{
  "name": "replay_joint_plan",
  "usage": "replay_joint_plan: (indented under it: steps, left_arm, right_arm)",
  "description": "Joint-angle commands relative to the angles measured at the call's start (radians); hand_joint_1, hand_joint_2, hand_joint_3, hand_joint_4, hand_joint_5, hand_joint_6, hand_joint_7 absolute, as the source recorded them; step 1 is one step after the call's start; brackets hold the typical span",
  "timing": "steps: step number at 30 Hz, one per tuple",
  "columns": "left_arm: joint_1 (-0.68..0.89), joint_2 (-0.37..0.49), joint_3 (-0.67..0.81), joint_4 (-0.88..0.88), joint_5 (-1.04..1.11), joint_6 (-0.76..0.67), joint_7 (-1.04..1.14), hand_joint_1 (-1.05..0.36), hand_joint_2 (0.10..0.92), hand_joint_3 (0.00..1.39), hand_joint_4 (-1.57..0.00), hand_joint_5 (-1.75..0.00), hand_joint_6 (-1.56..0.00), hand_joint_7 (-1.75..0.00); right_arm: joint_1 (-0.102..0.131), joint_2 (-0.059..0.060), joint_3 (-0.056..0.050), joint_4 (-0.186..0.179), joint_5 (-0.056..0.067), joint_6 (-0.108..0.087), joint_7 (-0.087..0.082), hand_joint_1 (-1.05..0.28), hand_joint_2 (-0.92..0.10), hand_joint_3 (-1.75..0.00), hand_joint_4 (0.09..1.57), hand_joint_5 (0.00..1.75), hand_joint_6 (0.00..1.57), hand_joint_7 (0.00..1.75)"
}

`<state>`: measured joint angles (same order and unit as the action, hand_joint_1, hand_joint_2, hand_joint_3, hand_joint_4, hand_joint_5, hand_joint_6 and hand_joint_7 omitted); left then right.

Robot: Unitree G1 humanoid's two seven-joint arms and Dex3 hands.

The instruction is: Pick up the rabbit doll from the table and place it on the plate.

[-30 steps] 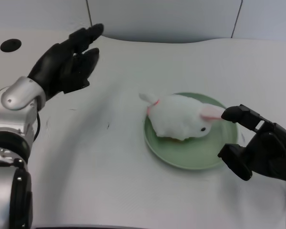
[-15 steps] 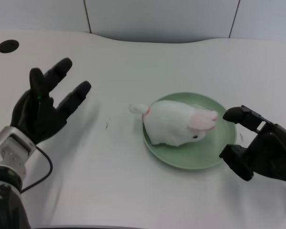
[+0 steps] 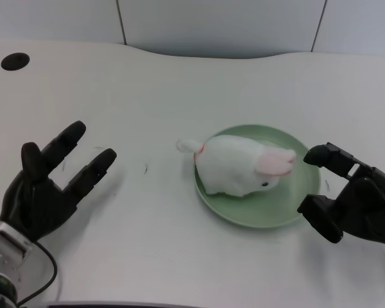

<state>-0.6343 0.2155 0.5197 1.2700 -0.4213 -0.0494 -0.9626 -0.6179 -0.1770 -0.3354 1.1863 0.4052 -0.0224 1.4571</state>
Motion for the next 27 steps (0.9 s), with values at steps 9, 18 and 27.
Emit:
replay_joint_plan:
  steps: [9, 18, 27]
  left_arm:
    - [-0.005, 0.025, -0.025, -0.005, 0.02, -0.061, -0.02, -1.02, 0.921, 0.62, -0.34, -0.17, -0.22, -0.04]
    - [-0.015, 0.03, -0.018, 0.002, 0.008, -0.026, -0.022, -0.97, 0.921, 0.52, -0.35, -0.17, -0.23, -0.02]
    - [-0.02, 0.035, -0.008, 0.001, -0.001, 0.013, -0.035, -0.9, 0.921, 0.45, -0.37, -0.18, -0.25, -0.02]
  right_arm:
    - [-0.005, -0.02, -0.007, 0.021, -0.001, 0.004, 0.001, -0.68, -0.92, -0.18, 0.83, 1.75, 0.73, 1.29]
    - [-0.007, -0.023, -0.007, 0.024, -0.003, 0.003, -0.004, -0.69, -0.92, -0.19, 0.84, 1.75, 0.74, 1.29]
    - [-0.007, -0.019, -0.008, 0.023, -0.001, 0.008, 0.0, -0.69, -0.92, -0.19, 0.84, 1.75, 0.75, 1.26]
